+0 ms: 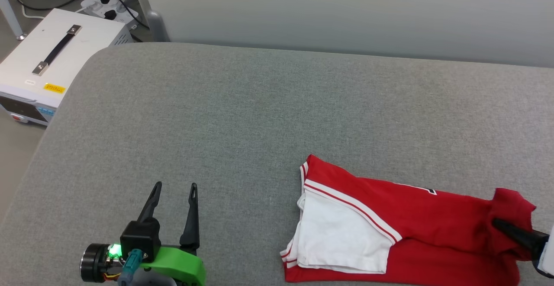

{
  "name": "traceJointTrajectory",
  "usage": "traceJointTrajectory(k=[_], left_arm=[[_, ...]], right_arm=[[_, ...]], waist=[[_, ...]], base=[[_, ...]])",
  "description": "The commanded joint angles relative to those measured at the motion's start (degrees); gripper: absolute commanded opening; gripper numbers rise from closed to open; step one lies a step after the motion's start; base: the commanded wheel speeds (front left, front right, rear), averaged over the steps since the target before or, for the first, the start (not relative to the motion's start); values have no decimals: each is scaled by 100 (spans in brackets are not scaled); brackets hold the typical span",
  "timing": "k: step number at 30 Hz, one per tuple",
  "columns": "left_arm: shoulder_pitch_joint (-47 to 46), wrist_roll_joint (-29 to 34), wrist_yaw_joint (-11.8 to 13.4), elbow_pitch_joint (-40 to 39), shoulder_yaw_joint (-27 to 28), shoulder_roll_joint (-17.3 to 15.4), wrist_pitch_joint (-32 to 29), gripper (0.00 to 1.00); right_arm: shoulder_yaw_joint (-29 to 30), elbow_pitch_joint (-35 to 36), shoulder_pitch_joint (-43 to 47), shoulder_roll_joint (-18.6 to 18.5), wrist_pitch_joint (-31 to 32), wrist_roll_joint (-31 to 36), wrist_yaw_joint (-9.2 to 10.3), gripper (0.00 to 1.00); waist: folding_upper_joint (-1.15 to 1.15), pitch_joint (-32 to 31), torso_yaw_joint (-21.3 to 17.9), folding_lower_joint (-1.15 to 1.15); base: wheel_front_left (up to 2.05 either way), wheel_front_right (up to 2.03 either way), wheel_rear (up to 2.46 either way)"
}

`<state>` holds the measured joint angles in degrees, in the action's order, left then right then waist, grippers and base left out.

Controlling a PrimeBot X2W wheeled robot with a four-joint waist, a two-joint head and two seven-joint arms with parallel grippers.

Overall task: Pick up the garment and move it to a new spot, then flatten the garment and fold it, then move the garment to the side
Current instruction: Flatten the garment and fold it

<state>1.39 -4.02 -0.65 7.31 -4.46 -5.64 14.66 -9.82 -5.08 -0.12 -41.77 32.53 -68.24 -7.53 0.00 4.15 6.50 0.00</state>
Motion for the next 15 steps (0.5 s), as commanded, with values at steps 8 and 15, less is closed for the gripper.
traceJointTrajectory(k=[8, 15], left_arm=[[-11, 142, -61, -7, 19, 78, 34, 100], [-194, 193, -100, 13, -16, 111, 34, 100]], right_arm=[[-549, 959, -533, 553, 588, 646, 4, 0], [-1347, 809, -1378, 1191, 876, 1127, 4, 0]], waist=[[0, 213, 35, 0], [0, 374, 112, 0]], base=[[0, 0, 0], [0, 0, 0]])
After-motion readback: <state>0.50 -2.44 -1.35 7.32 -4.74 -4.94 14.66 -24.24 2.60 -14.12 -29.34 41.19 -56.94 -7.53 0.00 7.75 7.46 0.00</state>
